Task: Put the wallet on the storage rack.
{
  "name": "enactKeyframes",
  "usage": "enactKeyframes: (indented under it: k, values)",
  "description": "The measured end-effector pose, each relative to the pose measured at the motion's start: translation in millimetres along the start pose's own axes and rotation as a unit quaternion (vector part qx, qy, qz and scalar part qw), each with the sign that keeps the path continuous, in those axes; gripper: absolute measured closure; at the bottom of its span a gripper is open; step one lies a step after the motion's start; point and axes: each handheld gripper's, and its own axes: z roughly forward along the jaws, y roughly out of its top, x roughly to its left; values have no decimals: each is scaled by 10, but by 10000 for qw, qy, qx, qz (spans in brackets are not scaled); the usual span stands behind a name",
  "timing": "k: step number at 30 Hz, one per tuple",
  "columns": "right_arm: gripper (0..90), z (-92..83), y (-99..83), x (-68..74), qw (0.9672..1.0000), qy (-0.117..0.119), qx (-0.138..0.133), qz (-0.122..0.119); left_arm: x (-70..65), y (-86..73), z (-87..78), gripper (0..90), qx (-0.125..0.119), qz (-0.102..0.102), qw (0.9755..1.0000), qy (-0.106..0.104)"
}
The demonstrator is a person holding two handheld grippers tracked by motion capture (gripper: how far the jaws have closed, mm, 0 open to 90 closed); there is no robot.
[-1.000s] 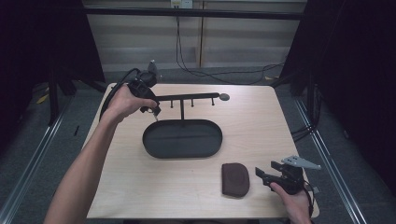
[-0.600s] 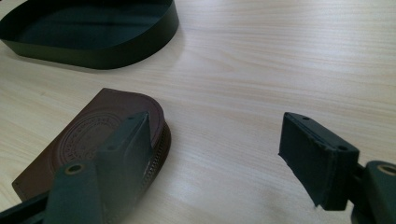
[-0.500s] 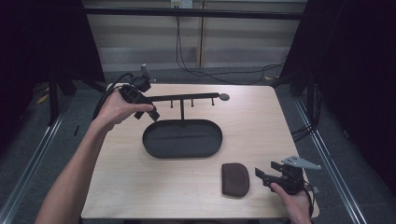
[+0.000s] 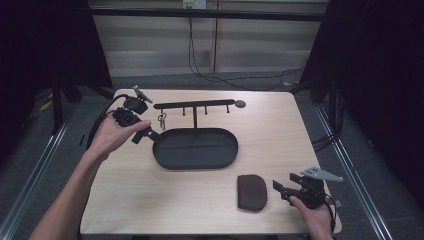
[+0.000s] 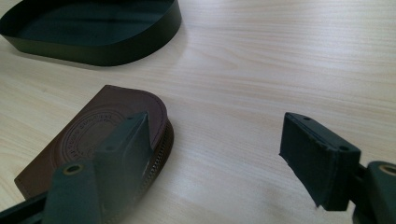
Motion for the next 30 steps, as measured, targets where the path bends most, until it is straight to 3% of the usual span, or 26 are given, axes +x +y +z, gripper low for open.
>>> enactKeyframes:
  k: [9,12,20,22,25,26,28,30]
  values:
    - [242,40,16,6,10000,40,56,-7,91,-323,140,216,-265,-70,9996,-99]
    - [241,35,10,11,9999,55,82,18,84,-436,193,222,-337,37,9993,-162]
    - [233,32,8,28,9999,135,98,-24,16,-818,320,223,-920,96,9951,-349]
    - [233,41,7,38,9997,184,131,-55,-15,-938,310,224,-1323,-8,9911,-159]
    - [233,57,11,58,9993,288,240,-79,-28,-1065,333,225,-1429,-86,9895,-200]
    - [232,64,11,62,9991,319,255,-86,-30,-1106,349,225,-1380,-46,9901,-242]
    - [231,75,14,83,9987,368,322,-139,-56,-1213,411,234,-1464,-91,9882,-443]
    - [228,78,13,105,9983,412,355,-203,-91,-1268,482,234,-1464,-89,9883,-409]
